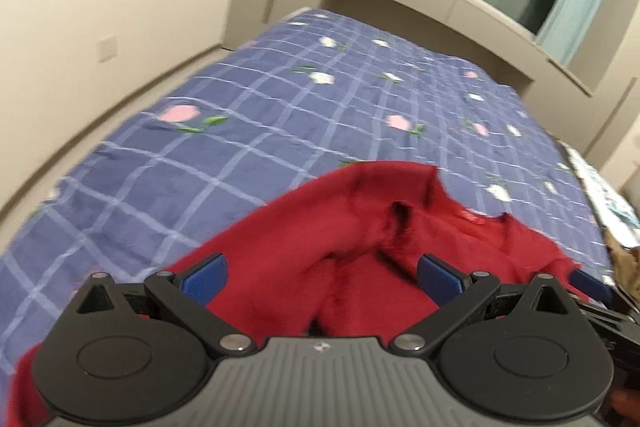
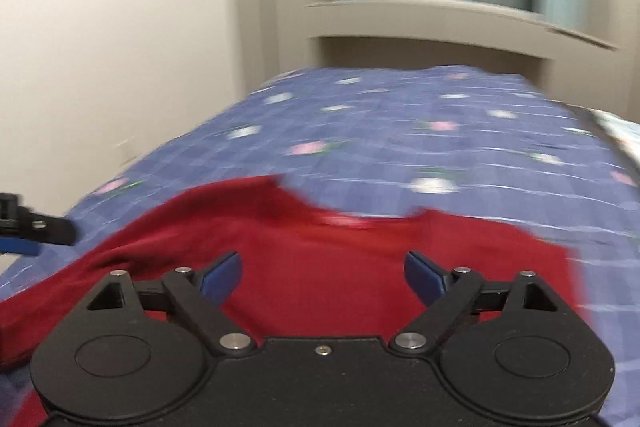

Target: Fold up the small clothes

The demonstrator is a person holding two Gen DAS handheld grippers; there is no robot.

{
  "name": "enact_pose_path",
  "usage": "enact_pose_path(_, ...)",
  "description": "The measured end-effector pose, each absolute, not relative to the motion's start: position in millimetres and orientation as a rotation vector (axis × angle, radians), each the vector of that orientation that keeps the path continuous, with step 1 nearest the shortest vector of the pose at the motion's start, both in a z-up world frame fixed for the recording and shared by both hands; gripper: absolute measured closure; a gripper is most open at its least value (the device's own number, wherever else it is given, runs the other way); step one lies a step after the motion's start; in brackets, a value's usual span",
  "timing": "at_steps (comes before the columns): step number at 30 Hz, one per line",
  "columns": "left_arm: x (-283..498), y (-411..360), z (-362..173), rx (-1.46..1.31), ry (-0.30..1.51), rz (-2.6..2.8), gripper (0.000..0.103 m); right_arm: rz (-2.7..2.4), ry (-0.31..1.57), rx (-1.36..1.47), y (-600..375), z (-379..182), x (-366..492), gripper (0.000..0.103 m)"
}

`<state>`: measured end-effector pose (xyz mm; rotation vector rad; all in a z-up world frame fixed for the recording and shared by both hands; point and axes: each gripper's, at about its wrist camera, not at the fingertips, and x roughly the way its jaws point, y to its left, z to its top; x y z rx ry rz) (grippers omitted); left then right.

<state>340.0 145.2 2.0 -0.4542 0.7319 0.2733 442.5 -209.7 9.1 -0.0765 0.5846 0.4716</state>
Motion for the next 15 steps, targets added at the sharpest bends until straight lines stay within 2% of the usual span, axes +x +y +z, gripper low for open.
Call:
enact_pose_path(4, 374, 133, -9, -0.490, 0.725, 0.168, 0.001, 0.203, 0.588, -0.048, -276, 6, 462, 0.014)
enact_pose_path(6, 391, 128, -15, -0.495, 0.709, 0.148, 0.005, 0.134, 0.597, -0.015, -302, 1, 475, 0.017)
enact_pose_path(8, 409, 124, -22, -0.479, 0.720, 0.140, 0.015, 0.094, 0.634, 0.010, -320, -7, 488, 0.031)
enact_pose_path(13, 445, 122, -42, -0.444, 0.790, 0.146, 0.040, 0.097, 0.728, 0.118, -344, -29, 511, 0.046)
enact_pose_path(15, 455, 123, -49, -0.437, 0.840, 0.152, 0.053, 0.117, 0.764, 0.159, -346, -37, 517, 0.064)
